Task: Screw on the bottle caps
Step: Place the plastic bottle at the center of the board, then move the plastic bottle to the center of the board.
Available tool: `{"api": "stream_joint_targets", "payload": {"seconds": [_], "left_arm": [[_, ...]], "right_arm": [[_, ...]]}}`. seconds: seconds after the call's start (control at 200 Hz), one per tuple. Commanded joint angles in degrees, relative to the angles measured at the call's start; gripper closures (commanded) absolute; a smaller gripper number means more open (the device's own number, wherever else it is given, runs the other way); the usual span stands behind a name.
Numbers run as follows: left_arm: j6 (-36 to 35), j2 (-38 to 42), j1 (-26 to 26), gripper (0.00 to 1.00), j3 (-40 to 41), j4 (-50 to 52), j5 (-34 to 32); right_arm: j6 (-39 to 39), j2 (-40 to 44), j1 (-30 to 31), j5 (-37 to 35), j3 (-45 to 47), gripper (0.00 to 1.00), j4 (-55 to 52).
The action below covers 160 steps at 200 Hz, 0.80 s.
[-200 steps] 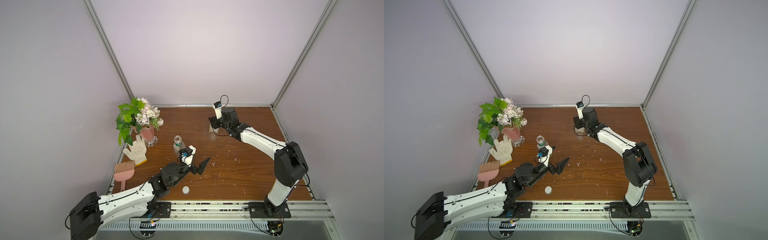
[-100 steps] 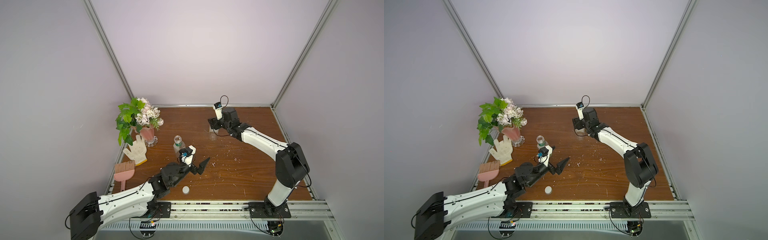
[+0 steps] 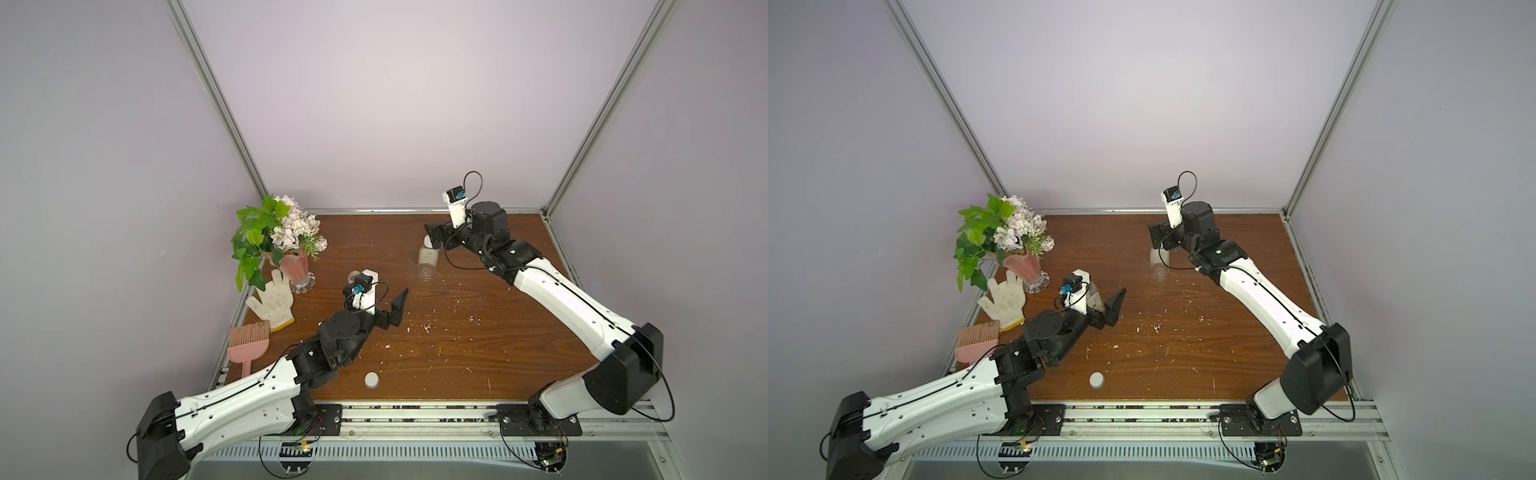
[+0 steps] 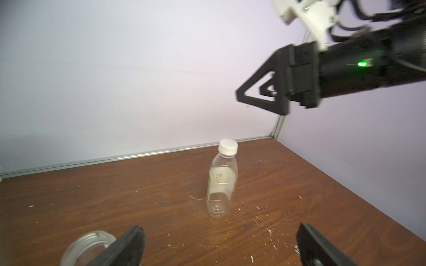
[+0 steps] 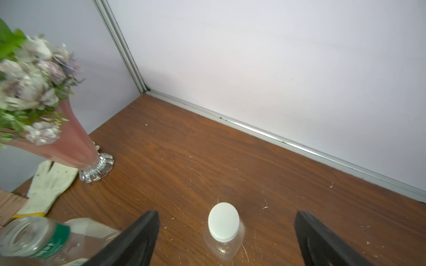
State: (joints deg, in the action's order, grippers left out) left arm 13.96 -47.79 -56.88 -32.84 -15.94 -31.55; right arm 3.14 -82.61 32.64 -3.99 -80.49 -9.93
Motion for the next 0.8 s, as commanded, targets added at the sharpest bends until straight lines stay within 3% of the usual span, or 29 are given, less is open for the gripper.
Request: {"api": "stream_joint_targets", "payload": {"seconds": [0.0, 0.175, 0.435, 0.555, 0.796], "left_arm": [[2.07, -0.12, 0.63, 0.00, -4.49, 13.31, -9.31], [1.36, 2.45, 0.73, 0.00, -5.11, 20.72, -16.07], [-2.27, 17.45, 3.25, 0.00, 4.64, 16.59, -11.73], [-4.92, 21.67, 3.62, 0.01, 10.92, 10.17, -10.64], [-4.73, 15.78, 5.74, 0.01, 11.28, 6.45, -7.17]], "right_arm": [[-0.15, 7.12, 0.12, 1.42, 3.17, 0.01, -3.22], [-0.39, 17.55, 0.14, 2.96, 10.92, 0.01, -4.25], [-0.85, 29.53, 0.14, 5.61, 21.94, 0.01, -3.22], [-0.22, 31.63, 0.14, 6.31, 25.51, 0.01, -2.85], [1.41, 34.35, 0.14, 8.40, 28.57, 0.01, -2.73]]}}
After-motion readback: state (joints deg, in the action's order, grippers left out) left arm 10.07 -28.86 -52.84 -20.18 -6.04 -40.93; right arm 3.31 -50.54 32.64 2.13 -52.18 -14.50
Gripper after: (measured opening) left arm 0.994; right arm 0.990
